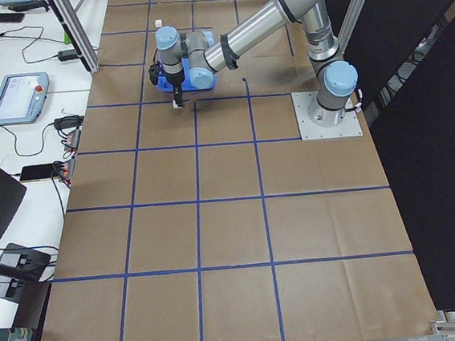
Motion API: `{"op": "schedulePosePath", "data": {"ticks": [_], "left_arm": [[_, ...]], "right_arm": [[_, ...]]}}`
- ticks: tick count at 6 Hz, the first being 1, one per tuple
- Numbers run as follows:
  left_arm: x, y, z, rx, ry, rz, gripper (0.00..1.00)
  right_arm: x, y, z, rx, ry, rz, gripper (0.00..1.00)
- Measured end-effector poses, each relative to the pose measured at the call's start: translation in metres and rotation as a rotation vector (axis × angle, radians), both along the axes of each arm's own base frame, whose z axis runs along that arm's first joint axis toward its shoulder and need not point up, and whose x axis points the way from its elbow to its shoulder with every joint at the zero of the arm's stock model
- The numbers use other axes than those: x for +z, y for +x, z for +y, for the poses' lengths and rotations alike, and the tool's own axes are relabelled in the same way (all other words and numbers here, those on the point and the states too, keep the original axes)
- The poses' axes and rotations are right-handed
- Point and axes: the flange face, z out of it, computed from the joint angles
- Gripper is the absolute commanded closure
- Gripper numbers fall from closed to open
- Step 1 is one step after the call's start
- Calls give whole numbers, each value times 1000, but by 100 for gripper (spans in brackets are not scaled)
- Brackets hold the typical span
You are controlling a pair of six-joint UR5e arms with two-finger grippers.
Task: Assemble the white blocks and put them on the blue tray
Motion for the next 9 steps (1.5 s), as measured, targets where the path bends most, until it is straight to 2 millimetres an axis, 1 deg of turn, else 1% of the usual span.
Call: {"op": "schedulePosePath", "data": {"ticks": [1,2,3,4,5,6,7,8,9], "left_arm": [[-15,1,-3,0,7,1,14],[-24,1,-4,0,14,1,37],[-28,1,-5,-11,17,1,65],[-27,1,-5,-24,15,0,89],[-26,1,-6,-33,11,-1,95],[-24,1,-8,-38,7,-1,97],[-19,2,-10,-39,-2,-3,97],[-7,2,-11,-52,-20,-9,97],[13,-3,-7,-117,-36,-12,97]], "right_arm": [[-3,-6,-36,33,0,-19,0],[-12,-7,-59,53,12,-63,0],[-26,-11,-70,82,28,-127,0],[-46,-24,-75,113,47,-208,0],[-77,-43,-73,125,68,-314,0],[-112,-59,-67,136,79,-419,0],[-150,-68,-64,170,68,-497,0],[-185,-74,-67,219,46,-543,0],[-215,-76,-72,254,35,-561,0]]}}
